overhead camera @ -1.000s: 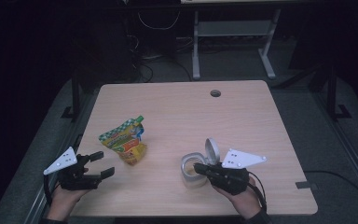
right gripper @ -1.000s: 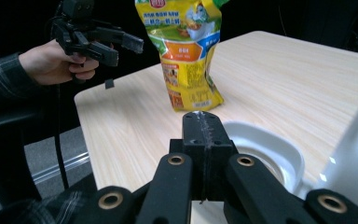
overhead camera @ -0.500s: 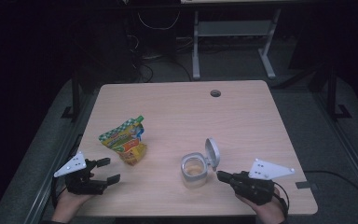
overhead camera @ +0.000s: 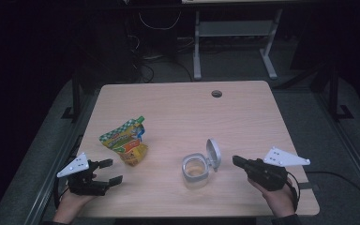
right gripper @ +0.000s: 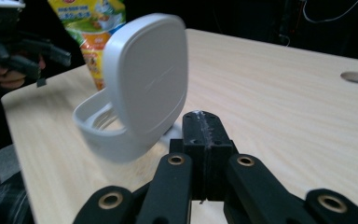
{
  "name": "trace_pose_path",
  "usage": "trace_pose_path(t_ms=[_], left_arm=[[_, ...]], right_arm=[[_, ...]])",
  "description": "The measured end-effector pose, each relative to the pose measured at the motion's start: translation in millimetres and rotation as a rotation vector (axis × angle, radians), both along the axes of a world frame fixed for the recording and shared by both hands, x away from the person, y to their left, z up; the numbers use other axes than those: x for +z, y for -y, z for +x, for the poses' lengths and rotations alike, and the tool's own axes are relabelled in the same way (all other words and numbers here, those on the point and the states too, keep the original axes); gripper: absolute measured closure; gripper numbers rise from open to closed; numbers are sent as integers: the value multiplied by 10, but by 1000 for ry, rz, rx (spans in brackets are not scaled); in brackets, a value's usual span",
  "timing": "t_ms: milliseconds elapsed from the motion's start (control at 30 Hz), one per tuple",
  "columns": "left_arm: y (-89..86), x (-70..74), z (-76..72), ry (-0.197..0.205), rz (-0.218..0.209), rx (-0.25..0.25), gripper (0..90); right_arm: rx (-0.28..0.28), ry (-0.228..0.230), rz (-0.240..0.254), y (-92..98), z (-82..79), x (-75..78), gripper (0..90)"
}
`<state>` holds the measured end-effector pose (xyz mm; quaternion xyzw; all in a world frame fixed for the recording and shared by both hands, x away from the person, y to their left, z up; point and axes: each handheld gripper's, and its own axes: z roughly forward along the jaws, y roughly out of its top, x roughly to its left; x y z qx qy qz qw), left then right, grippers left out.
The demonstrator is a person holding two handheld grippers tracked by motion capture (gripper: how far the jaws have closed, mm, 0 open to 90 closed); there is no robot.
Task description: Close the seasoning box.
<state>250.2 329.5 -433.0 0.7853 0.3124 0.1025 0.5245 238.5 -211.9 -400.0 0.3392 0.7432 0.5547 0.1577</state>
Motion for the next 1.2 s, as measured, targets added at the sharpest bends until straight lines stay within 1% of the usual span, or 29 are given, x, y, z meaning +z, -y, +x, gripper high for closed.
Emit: trace_pose_path(t_ms=[100,167,200,300,400,533,633,667,800,933,1100,1133,1200], left_arm=[[12,-2,-3,2,1,-4,181],[11,-12,1,0,1,-7,181],[8,-13,2,0,9,-8,181],[11,-7,-3,2,4,-8,181],[20,-6,0,1,0,-14,181],[26,-15,8,3,6,-24,181],[25,-16,7,0,7,-27,181],[25,-15,6,-1,9,-28,181],[33,-18,5,-3,6,-30,181],[40,-22,10,-6,14,-39,181],[42,-30,12,-9,7,-37,181],[42,-32,13,-11,8,-39,181],[48,-35,14,-13,8,-38,181]], right_arm=[[1,11,17,-29,89,32,894],[3,16,25,-60,130,52,895],[5,22,29,-73,145,61,895],[13,30,37,-124,191,93,895],[32,34,44,-196,255,124,894],[51,49,47,-267,315,156,895],[57,48,47,-312,332,177,895],[58,55,44,-324,336,182,895],[68,52,45,-353,323,181,895],[93,49,50,-403,301,179,895],[124,44,46,-461,269,166,895],[129,38,49,-470,265,161,894],[145,35,38,-485,263,150,894]])
